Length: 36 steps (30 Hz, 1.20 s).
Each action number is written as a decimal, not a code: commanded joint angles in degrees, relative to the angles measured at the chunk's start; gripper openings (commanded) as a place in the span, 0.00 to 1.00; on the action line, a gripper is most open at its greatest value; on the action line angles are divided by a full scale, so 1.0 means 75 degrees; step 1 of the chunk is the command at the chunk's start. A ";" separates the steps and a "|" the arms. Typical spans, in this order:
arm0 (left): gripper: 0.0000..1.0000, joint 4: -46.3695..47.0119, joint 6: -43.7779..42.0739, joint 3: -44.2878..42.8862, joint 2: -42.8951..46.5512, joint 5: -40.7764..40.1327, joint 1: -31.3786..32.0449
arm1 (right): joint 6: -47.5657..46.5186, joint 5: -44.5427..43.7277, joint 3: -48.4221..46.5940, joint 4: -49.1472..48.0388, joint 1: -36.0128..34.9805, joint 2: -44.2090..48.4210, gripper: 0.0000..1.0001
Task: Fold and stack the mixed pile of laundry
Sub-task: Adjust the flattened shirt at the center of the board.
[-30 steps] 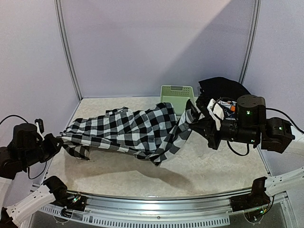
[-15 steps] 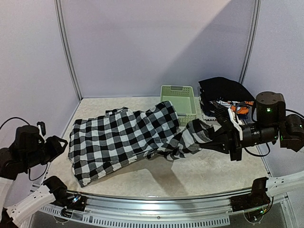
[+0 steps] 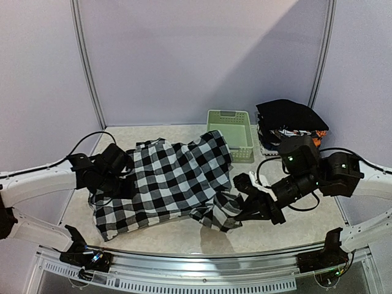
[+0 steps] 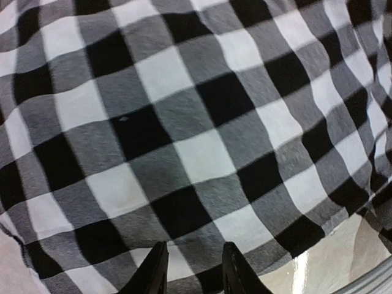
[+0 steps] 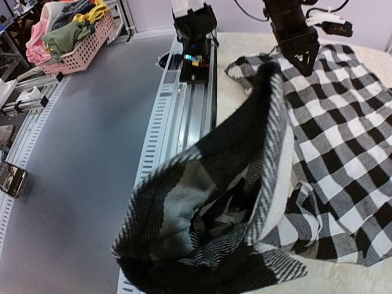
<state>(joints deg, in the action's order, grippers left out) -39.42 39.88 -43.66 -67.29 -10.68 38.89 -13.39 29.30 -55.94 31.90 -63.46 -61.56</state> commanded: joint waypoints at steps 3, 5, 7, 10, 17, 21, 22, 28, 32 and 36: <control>0.27 0.0697 -0.0441 0.0144 -0.0895 0.0364 0.1328 | -0.0058 0.0260 0.0092 -0.0373 -0.0071 -0.0035 0.06; 0.26 0.1198 -0.0428 0.0301 -0.1204 0.0403 0.1625 | -0.0157 0.0265 0.0013 -0.0360 -0.0079 -0.0086 0.06; 0.24 0.1462 -0.0435 0.0353 -0.1663 0.0399 0.1755 | -0.0326 0.0219 -0.0080 -0.0287 -0.0074 -0.0148 0.06; 0.22 0.1654 -0.0465 0.0299 -0.2373 0.0596 0.1985 | -0.0471 -0.0014 -0.0170 -0.0217 -0.0080 -0.0217 0.06; 0.25 0.0575 -0.0174 0.0231 -0.2951 0.0770 0.2702 | -0.0657 -0.0634 -0.0268 0.0008 -0.0047 -0.0058 0.06; 0.34 -0.0421 0.0033 0.0161 -0.2432 0.0319 0.2821 | -0.0725 -0.0779 -0.0229 -0.0042 0.0003 0.0086 0.05; 0.38 -0.0569 0.0048 0.0110 -0.2160 0.0136 0.2812 | -0.0742 -0.0760 -0.0228 -0.0041 0.0001 0.0085 0.05; 0.56 -0.0293 -0.0235 -0.0333 -0.1176 -0.0875 0.1762 | -0.0845 -0.0622 -0.0241 -0.0058 0.0020 -0.0155 0.05; 0.56 0.0588 -0.0895 -0.0484 -0.1400 -0.0926 0.0244 | -0.0852 -0.0517 -0.0200 -0.0291 0.0027 -0.0239 0.06; 0.54 0.1296 -0.1403 -0.0918 -0.2445 -0.0451 -0.1132 | -0.0734 -0.0496 -0.0121 -0.0651 0.0025 -0.0349 0.08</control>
<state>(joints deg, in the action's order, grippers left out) -35.99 34.61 -47.68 -78.72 -15.68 38.13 -19.27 24.82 -56.71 30.13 -63.55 -63.33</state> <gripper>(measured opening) 0.546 0.071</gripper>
